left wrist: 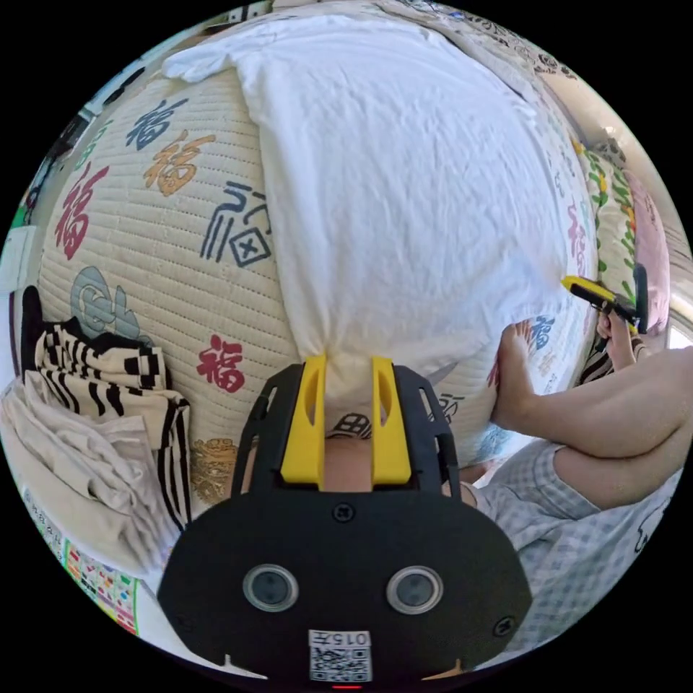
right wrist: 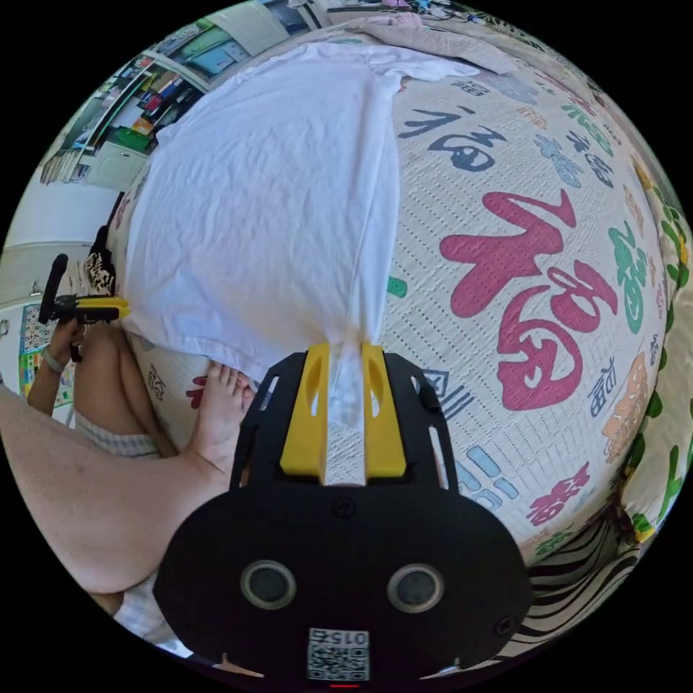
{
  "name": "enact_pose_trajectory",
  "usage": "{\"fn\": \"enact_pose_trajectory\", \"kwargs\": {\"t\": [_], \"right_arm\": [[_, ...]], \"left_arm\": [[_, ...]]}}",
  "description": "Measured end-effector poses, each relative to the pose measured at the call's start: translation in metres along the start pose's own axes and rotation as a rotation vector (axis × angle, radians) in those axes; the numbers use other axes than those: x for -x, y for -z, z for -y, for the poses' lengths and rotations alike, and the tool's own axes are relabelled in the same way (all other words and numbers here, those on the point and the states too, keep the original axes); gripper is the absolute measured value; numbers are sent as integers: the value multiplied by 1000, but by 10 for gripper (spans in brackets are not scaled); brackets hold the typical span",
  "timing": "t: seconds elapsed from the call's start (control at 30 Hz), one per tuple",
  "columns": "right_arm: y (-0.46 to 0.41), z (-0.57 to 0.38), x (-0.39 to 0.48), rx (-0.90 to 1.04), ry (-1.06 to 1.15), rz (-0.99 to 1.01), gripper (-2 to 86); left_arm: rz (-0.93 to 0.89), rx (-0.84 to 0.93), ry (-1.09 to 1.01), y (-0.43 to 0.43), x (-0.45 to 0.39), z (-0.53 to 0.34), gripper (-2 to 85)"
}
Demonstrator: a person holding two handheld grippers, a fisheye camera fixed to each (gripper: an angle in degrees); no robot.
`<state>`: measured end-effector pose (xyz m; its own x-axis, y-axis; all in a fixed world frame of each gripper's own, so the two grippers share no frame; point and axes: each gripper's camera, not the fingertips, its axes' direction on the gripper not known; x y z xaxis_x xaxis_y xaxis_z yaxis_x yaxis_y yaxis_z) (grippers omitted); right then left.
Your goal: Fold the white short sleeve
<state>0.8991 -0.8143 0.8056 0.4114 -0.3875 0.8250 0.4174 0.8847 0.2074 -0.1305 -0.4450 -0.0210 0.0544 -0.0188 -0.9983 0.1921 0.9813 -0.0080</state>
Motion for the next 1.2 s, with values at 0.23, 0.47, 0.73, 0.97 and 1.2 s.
{"fn": "enact_pose_trajectory", "kwargs": {"t": [0.23, 0.47, 0.73, 0.97, 1.2], "right_arm": [[-9, -20, -5, -74, -54, 62, 34], [-5, -48, -22, -54, -64, 172, -3], [-32, -55, -18, 9, -2, 91, 5], [-25, -86, -42, -8, -110, 89, 79], [20, -57, -80, -498, -257, 170, 67]], "left_arm": [[45, 57, 4, -31, -37, 45, 58], [-123, -9, 47, -39, -55, 58, 11], [-63, 123, -29, -78, -95, 117, 59], [-8, 252, -33, -80, -116, 152, 94], [99, -84, -168, 22, -162, 264, 85]]}}
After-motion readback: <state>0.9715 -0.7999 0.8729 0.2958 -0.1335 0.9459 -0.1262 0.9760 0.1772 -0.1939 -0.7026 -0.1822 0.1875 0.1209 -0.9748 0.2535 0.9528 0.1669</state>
